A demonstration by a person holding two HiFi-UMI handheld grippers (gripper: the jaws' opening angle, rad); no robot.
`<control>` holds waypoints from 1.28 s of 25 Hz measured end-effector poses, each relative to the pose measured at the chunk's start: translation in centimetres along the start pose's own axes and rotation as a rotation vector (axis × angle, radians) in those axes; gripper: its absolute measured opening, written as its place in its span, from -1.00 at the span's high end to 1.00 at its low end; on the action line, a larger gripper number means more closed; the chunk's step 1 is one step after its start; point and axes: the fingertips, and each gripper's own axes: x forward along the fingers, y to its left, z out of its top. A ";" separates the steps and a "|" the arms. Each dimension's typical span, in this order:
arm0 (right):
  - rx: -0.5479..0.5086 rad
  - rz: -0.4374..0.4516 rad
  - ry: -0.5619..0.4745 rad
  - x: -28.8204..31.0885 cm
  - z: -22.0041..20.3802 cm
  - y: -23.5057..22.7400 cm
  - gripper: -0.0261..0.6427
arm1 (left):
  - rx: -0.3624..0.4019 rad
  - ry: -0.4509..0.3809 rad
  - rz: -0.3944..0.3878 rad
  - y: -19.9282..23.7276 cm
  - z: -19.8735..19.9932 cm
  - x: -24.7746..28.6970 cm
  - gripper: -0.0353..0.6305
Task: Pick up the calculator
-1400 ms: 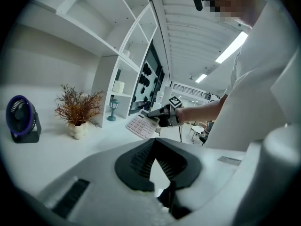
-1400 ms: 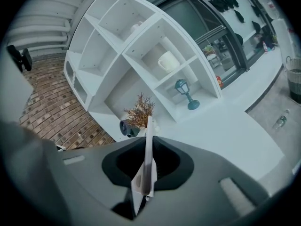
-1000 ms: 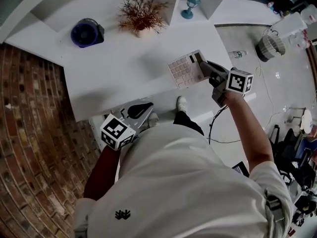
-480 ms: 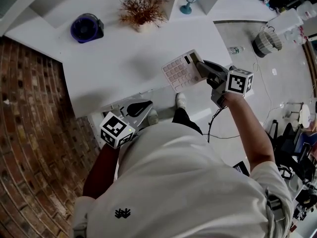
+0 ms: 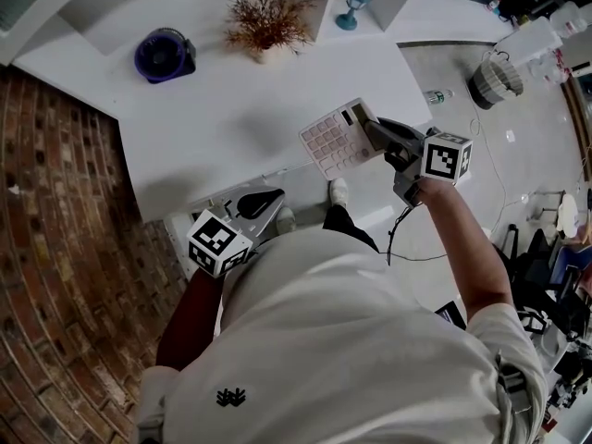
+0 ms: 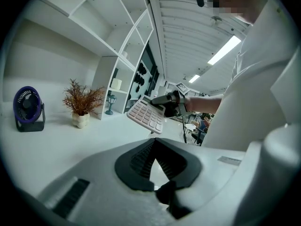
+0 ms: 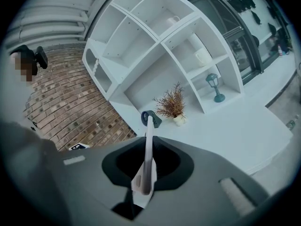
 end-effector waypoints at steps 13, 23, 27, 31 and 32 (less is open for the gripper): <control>0.000 0.002 0.006 -0.1 0.2 0.5 0.76 | 0.002 -0.010 -0.002 0.3 0.3 0.0 0.88; -0.001 0.008 0.010 0.1 0.2 0.1 0.76 | -0.008 0.001 -0.001 0.5 -0.2 0.2 0.88; -0.007 0.014 0.018 0.2 0.2 0.1 0.76 | -0.007 -0.004 -0.002 0.5 0.0 0.3 0.88; -0.006 0.012 0.028 0.3 0.0 -0.4 0.76 | -0.009 0.004 -0.004 0.6 -0.2 0.5 0.88; -0.005 0.013 0.031 0.3 -0.1 -0.5 0.76 | -0.012 0.006 -0.003 0.6 -0.2 0.5 0.88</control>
